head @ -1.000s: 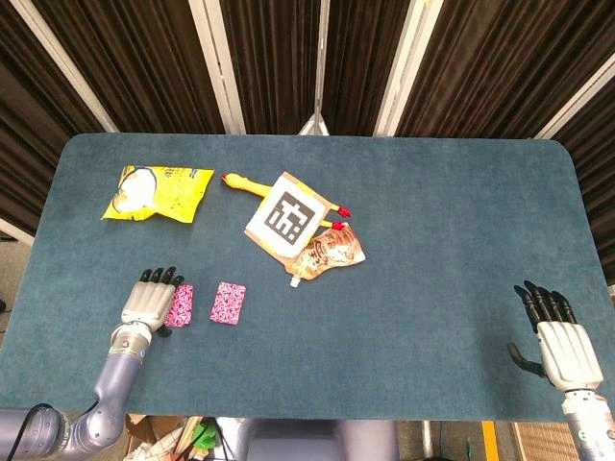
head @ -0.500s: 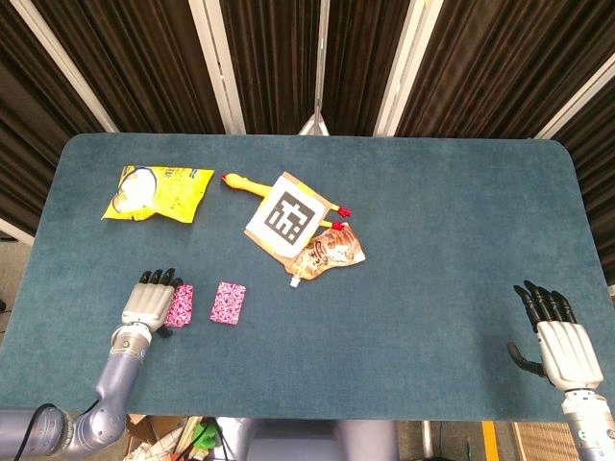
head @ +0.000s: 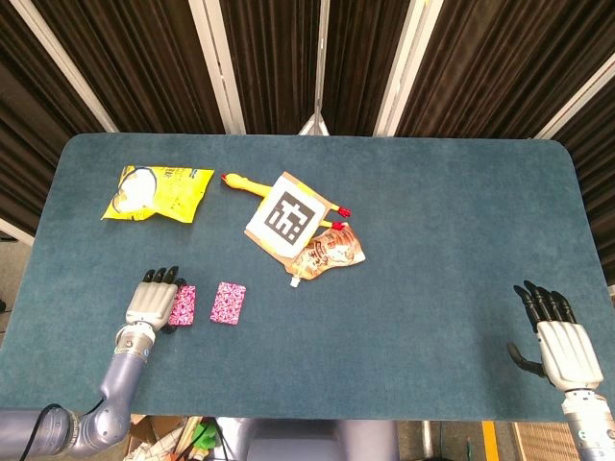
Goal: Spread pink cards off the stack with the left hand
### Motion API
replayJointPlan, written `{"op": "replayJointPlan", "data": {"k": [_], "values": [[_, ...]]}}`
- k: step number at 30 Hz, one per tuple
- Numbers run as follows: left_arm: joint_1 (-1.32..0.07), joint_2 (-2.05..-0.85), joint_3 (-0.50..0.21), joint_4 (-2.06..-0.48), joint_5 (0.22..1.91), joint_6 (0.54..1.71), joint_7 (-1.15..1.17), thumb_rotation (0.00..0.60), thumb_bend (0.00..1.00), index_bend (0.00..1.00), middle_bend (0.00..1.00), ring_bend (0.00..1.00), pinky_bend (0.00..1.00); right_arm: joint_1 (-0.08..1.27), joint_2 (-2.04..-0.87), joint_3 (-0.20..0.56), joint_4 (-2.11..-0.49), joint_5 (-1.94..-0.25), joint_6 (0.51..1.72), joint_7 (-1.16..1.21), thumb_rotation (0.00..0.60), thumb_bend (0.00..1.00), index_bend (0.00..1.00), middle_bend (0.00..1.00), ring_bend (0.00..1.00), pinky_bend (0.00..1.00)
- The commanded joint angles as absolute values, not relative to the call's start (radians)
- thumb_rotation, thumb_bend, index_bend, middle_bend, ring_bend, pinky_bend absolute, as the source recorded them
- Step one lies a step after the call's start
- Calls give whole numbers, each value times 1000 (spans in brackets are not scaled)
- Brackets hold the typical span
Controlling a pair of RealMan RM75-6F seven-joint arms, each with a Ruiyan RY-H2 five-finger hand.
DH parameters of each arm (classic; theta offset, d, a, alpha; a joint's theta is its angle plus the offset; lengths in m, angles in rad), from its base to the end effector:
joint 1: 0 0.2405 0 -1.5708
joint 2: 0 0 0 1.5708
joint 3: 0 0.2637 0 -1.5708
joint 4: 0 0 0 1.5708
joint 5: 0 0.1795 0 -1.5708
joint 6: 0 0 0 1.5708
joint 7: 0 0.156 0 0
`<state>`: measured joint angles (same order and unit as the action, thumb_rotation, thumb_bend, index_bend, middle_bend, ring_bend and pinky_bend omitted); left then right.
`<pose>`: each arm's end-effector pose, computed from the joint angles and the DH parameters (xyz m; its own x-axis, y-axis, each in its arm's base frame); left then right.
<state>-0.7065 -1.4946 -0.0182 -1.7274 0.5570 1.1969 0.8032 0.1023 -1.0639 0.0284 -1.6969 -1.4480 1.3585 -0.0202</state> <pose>-0.2261 0.2999 0.0164 0.5621 0.4835 0.6710 0.7880 -0.0667 -0.6120 -0.3069 -0.1897 0.1821 0.3775 -0.1462 0.9144 -0.9229 0.0211 0.3844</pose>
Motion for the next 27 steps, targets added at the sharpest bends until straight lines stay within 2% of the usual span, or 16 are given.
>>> {"op": "replayJointPlan", "data": {"k": [1,13,27], "values": [[-701,-1481,-25,-1746,576,1203,790,600,462,387,0,0,0,102,-1064,28,-1697,-1449,1359,-21,600,362,0,0,0,18],[-700,-1418,-48,-1813,590,1224,788,600,462,397,0,0,0,102,-1064,29,-1699,-1448,1360,-21,600,362,0,0,0,18],[-654,-1367,4,-1734,581,1194,759,600,458,362,0,0,0,102,-1066,28,-1697,-1447,1359,-26,600,362,0,0,0,19]]}}
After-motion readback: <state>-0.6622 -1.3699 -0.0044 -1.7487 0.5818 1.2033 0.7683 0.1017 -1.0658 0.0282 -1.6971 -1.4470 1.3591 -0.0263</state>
